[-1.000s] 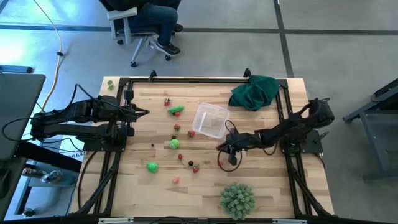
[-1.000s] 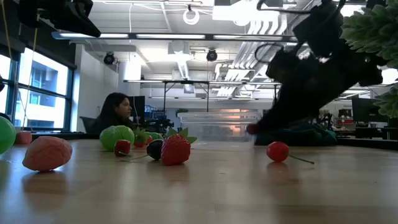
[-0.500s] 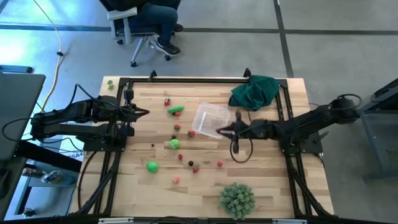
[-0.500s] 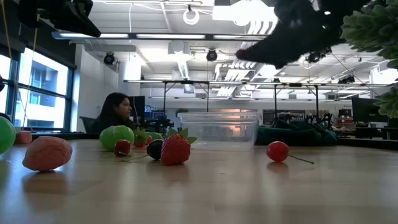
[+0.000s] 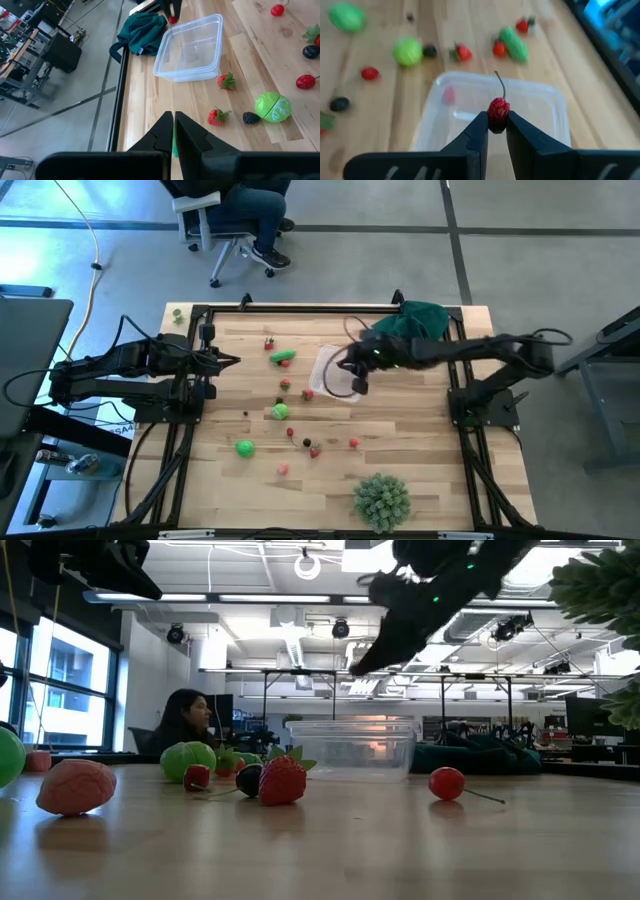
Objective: Pick and placing Produce into tupperware
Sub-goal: Put the red cherry into the transparent bin
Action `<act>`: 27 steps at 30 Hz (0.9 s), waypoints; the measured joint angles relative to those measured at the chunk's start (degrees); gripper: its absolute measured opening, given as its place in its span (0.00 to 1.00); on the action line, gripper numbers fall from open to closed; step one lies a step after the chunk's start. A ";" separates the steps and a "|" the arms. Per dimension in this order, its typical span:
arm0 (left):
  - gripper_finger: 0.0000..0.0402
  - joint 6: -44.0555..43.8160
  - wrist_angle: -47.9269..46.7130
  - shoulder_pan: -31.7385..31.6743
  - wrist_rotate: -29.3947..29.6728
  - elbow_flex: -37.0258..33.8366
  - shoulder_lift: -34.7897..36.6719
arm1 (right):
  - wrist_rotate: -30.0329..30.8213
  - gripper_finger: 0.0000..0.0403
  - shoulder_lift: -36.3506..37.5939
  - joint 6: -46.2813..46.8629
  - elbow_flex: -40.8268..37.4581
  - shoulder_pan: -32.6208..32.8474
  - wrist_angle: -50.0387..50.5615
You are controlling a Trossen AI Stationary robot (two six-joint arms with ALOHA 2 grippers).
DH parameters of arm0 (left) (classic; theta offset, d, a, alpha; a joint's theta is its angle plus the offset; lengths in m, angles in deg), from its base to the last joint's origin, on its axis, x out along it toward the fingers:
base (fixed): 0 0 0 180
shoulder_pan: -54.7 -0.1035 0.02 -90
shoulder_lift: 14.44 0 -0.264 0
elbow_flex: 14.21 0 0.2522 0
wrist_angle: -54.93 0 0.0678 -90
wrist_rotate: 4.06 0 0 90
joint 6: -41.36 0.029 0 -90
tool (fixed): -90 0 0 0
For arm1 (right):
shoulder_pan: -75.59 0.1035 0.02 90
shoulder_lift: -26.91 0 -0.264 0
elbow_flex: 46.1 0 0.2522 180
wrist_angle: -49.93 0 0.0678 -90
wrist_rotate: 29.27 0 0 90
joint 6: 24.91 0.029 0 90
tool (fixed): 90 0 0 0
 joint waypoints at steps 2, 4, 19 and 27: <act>0.02 0.00 0.00 0.01 -0.02 0.00 -0.02 | -1.12 0.11 -4.03 -0.47 3.13 -1.37 3.07; 0.02 0.00 0.00 0.01 -0.01 0.00 0.00 | -2.20 0.11 -7.97 -0.70 6.31 -2.52 6.93; 0.02 0.00 -0.02 0.01 0.00 0.00 -0.02 | -6.03 0.11 -22.38 -5.42 17.36 -4.25 20.80; 0.02 0.00 0.00 0.01 0.00 0.00 0.00 | -6.10 0.12 -22.40 -5.60 17.35 -4.25 21.57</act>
